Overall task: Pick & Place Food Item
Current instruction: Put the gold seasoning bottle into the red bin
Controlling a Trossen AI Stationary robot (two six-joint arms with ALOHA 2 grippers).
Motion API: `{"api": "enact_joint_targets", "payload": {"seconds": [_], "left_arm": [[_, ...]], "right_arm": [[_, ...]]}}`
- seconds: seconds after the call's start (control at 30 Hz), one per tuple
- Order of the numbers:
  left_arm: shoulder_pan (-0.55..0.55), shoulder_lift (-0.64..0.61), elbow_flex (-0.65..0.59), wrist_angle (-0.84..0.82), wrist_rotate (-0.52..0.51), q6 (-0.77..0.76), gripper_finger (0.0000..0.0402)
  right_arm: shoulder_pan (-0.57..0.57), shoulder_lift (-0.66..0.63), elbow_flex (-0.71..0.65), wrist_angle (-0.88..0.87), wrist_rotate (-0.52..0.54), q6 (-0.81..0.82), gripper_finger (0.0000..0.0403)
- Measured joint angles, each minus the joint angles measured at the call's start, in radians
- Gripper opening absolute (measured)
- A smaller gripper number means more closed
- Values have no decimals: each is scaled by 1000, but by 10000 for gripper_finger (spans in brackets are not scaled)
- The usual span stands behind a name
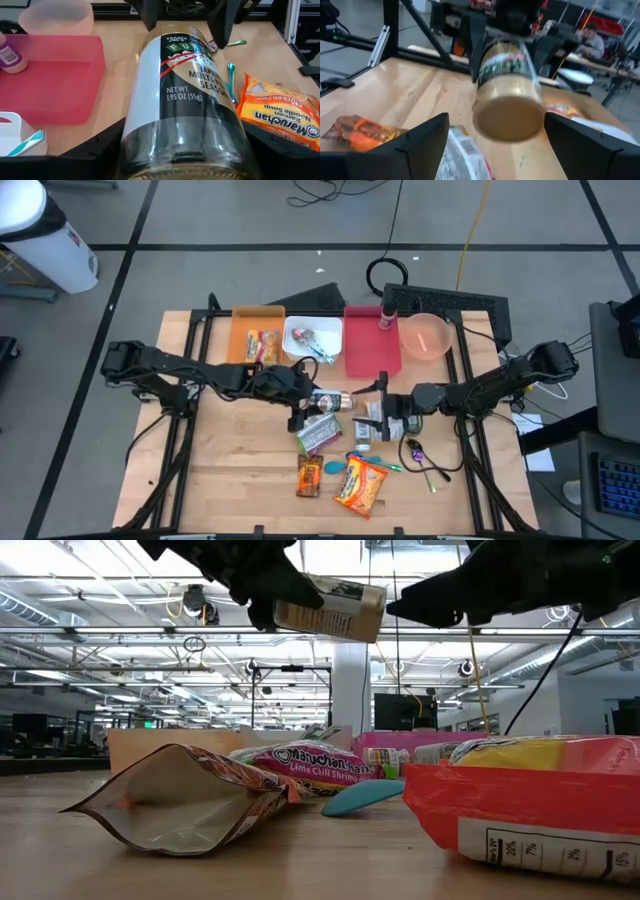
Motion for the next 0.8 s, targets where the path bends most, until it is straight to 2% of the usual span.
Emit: {"api": "enact_joint_targets", "payload": {"seconds": [0.33, 0.47, 0.63, 0.8], "left_arm": [[0, 0, 0, -3, 3, 0, 282], [0, 0, 0, 24, 8, 4, 278], [2, 0, 0, 72, 42, 19, 283], [2, 0, 0, 83, 45, 30, 278]], "right_arm": [[-7, 94, 0, 144, 1, -118, 326], [-40, 124, 3, 157, -13, -87, 334], [-79, 141, 25, 159, -111, -28, 344], [-83, 155, 48, 164, -110, -47, 350]]}}
